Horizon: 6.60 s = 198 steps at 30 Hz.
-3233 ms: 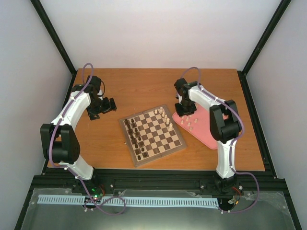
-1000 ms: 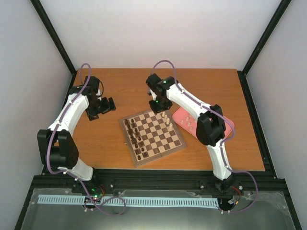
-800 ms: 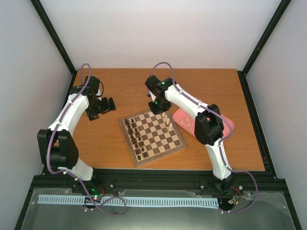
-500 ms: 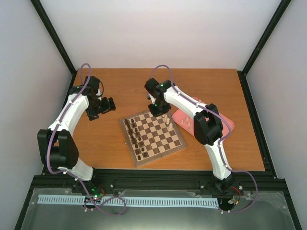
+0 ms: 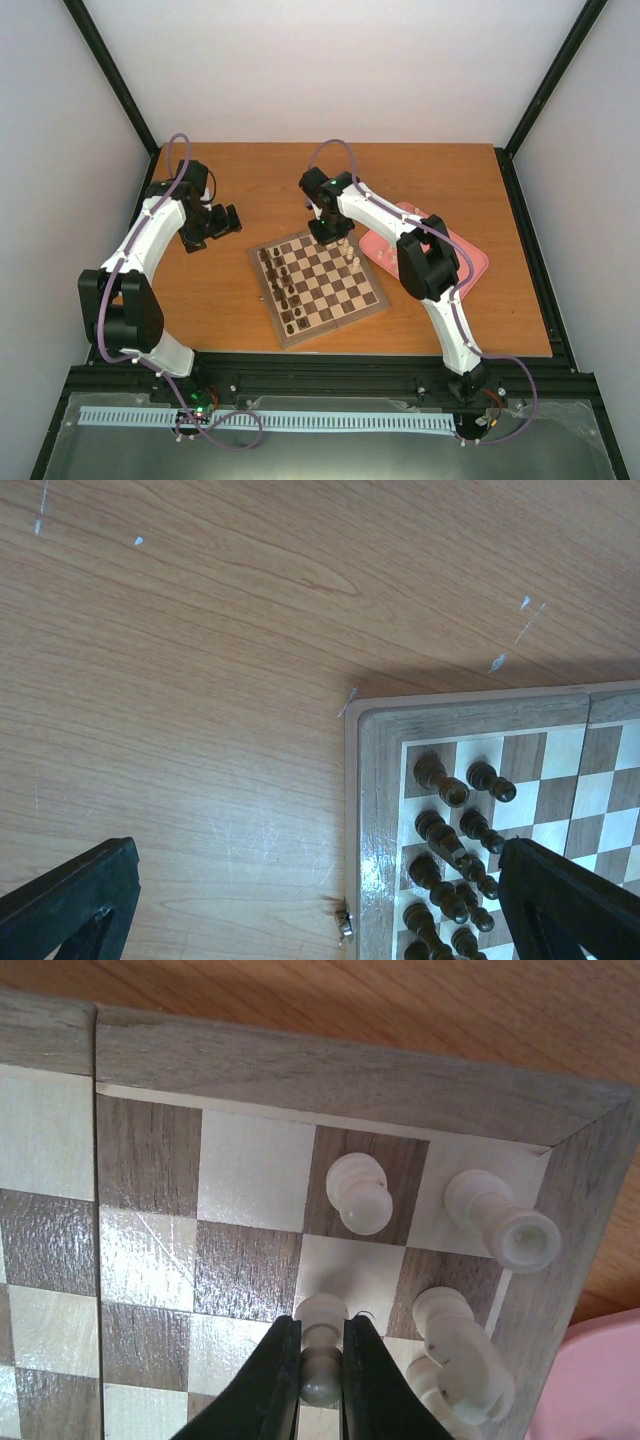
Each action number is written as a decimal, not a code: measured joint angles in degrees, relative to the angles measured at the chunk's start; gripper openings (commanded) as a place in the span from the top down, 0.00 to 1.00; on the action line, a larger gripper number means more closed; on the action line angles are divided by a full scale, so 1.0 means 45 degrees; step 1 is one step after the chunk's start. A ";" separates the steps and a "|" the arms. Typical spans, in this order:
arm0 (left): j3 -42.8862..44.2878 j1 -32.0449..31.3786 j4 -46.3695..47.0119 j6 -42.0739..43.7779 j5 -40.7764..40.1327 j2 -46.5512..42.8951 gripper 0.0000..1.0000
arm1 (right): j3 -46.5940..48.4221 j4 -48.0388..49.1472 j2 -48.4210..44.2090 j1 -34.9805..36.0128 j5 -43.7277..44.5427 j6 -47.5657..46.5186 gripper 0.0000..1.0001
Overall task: Set up the chess pieces on the board
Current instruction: Place the chess piece on the chessboard, then pick up the chess piece from the storage box, then place the chess piece on the chessboard.
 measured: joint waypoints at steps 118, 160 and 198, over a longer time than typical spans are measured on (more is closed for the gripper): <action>0.0034 0.0000 0.0126 0.0005 0.0117 0.0806 0.00 | -0.2511 0.0505 -0.2841 -0.4158 0.0884 0.0724 0.92; -0.0389 0.0005 0.0277 0.0000 0.0126 0.0248 0.00 | -0.1836 0.0126 -0.0879 -0.0112 -0.1117 0.0835 0.91; -0.0384 0.0000 0.0311 0.0005 0.0121 0.0427 0.00 | -0.1127 -0.0214 -0.0933 -0.0092 -0.1263 0.0325 0.60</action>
